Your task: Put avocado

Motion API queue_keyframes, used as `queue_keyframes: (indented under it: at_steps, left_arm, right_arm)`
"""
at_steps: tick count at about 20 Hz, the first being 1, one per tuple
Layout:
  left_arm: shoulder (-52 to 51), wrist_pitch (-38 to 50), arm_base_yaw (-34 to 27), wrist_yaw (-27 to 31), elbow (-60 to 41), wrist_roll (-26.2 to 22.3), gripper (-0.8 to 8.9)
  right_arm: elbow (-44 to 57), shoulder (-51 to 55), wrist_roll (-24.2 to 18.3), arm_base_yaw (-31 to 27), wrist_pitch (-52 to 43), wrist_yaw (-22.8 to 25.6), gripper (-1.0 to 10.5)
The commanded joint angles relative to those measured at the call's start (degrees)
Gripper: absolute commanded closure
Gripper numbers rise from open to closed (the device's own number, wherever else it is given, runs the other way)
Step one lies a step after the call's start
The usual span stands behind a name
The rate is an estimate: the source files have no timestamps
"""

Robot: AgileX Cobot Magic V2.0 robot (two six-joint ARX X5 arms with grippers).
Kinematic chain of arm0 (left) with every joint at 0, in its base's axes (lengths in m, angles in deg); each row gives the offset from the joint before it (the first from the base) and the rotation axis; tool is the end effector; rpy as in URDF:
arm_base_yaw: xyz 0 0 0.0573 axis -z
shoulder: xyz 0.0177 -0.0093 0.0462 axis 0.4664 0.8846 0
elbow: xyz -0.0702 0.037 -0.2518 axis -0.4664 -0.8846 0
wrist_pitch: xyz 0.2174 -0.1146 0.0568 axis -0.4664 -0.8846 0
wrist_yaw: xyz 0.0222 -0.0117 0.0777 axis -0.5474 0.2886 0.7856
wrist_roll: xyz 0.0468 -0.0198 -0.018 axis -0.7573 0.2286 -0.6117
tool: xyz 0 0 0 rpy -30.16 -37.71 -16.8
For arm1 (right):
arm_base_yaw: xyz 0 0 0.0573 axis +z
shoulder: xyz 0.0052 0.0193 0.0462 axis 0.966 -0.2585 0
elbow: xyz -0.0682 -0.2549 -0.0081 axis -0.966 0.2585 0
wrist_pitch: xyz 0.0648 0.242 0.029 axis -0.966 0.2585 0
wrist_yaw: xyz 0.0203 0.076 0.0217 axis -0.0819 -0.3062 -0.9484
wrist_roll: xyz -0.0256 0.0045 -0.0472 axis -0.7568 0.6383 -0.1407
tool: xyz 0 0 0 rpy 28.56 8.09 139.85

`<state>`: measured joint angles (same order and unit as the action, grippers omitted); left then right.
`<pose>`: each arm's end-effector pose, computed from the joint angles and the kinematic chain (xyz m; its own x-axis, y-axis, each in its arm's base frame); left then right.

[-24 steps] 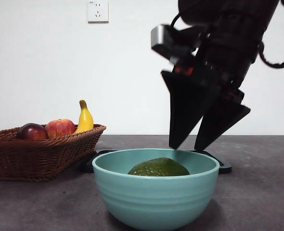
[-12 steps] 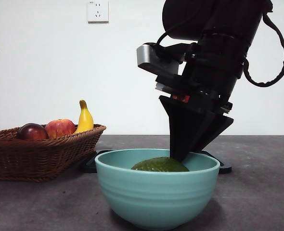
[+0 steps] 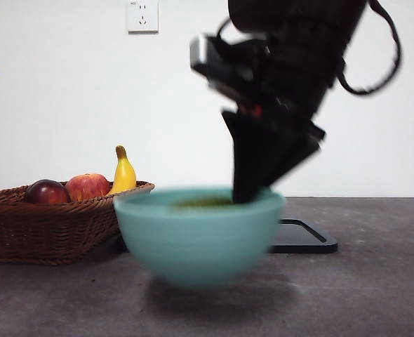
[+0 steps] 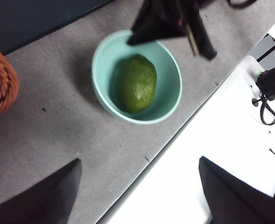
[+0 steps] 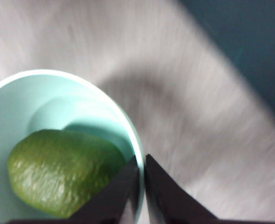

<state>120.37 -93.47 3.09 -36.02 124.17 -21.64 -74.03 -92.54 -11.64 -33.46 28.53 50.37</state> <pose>0.1156 -0.0846 0.2991 0.2394 -0.6783 -0.6947 0.6810 0.6273 -0.3778 0.2277 0.2107 0.2282 0.1495 0.4394 -0.8858 -0.7139 0.6678 0.2108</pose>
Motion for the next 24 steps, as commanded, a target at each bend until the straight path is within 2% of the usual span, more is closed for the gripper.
queue_keyframes:
  at_steps: [1,7,14,19,24]
  left_arm:
    - [0.3,0.2,0.3,-0.3,0.3,-1.1,4.09]
    - [0.3,0.2,0.3,-0.3,0.3,-1.1,4.09]
    - [0.3,0.2,0.3,-0.3,0.3,-1.1,4.09]
    - [0.3,0.1,0.3,-0.3,0.3,-1.1,4.09]
    - [0.3,0.1,0.3,-0.3,0.3,-1.1,4.09]
  right_arm:
    - [-4.7,-0.2,0.9,-1.1,0.8,0.0,9.3]
    - [-16.0,-4.2,0.3,-9.0,3.6,-0.2,9.3]
    - [-32.3,-20.4,-0.7,-16.0,5.7,-0.4,9.3]
    - [-34.1,-28.0,-0.8,-17.2,3.8,-0.2,9.3]
    - [-34.1,-29.4,-0.9,-17.7,3.9,-0.2,9.3]
